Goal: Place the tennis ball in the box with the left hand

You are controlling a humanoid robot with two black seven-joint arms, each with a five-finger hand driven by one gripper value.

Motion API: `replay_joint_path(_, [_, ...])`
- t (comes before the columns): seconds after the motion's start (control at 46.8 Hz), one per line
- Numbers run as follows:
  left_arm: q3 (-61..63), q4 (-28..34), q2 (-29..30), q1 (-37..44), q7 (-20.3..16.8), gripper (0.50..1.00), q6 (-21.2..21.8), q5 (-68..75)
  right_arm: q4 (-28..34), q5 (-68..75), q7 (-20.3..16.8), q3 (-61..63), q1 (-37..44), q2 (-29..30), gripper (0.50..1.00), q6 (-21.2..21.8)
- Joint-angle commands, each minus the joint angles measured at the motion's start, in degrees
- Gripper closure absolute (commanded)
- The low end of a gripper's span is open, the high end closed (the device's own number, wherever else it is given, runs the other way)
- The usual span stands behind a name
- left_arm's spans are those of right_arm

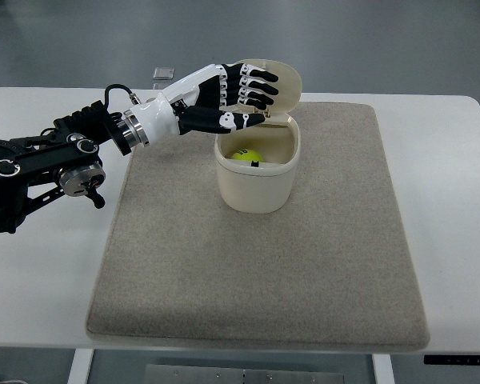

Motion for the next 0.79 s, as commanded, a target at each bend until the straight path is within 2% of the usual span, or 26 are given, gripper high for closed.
replay_joint_path(0.0, [-0.7, -1.4, 0.1, 0.1, 0.0, 0.793, 0.9, -0.2, 0.0, 0.0, 0.0, 0.0, 0.0, 0.0, 0.599, 0.0])
replay_joint_path(0.192, [-5.6, -4.1, 0.6, 1.1, -0.1, 0.793, 3.6, -0.8, 0.0, 0.0, 0.0, 0.0, 0.0, 0.0, 0.599, 0.0])
replay_joint_path(0.449, [-15.0, -3.3, 2.4, 3.8, -0.1, 0.791, 4.7, -4.7, 0.0, 0.0, 0.0, 0.0, 0.0, 0.0, 0.599, 0.0])
replay_joint_path(0.641, [-20.7, 5.5, 1.3, 4.4, -0.1, 0.78, 4.6, -9.7, 0.0, 0.0, 0.0, 0.0, 0.0, 0.0, 0.599, 0.0])
replay_joint_path(0.769, [-21.6, 11.6, -1.9, 4.2, 0.0, 0.78, 4.8, -11.1, 0.0, 0.0, 0.0, 0.0, 0.1, 0.0, 0.599, 0.0])
